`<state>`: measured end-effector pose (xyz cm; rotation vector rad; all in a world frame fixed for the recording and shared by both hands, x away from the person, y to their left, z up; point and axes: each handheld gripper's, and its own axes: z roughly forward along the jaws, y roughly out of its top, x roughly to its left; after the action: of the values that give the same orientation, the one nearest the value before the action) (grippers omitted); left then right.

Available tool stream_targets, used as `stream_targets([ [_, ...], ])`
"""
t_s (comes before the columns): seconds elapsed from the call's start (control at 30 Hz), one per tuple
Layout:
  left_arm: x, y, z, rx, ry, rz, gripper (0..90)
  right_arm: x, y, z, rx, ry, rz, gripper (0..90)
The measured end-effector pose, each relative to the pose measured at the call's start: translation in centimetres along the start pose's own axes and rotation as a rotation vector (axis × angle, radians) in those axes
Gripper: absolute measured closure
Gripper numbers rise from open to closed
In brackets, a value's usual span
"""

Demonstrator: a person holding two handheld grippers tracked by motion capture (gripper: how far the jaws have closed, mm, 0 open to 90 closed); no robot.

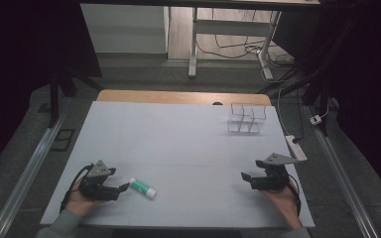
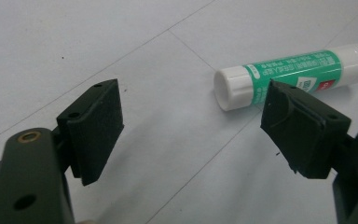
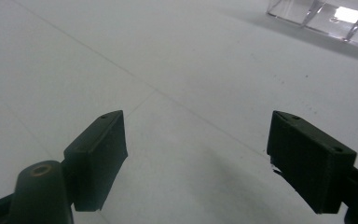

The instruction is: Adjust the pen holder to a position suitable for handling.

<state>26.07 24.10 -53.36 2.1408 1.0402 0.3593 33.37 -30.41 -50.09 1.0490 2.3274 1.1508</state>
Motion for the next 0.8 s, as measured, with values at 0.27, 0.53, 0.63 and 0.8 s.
stream_targets([
  [0.27, 0.0, 0.0, 0.0, 0.001, -0.001, 0.005, 20.3, -0.5, 0.8, 0.3, 0.003, -0.03, 0.006, 19.7],
  [0.53, -0.1, 0.0, 0.0, 0.001, -0.004, 0.013, 20.3, -1.4, 1.8, 0.7, -0.002, -0.063, 0.027, 22.3],
  [0.63, -0.1, 0.0, 0.0, 0.002, -0.005, 0.015, 20.3, -1.8, 2.1, 0.9, -0.005, -0.072, 0.032, 22.3],
  [0.8, -0.1, 0.0, 0.1, 0.005, -0.007, 0.017, 20.3, -2.4, 2.5, 1.2, 0.0, -0.088, 0.039, 22.4],
])
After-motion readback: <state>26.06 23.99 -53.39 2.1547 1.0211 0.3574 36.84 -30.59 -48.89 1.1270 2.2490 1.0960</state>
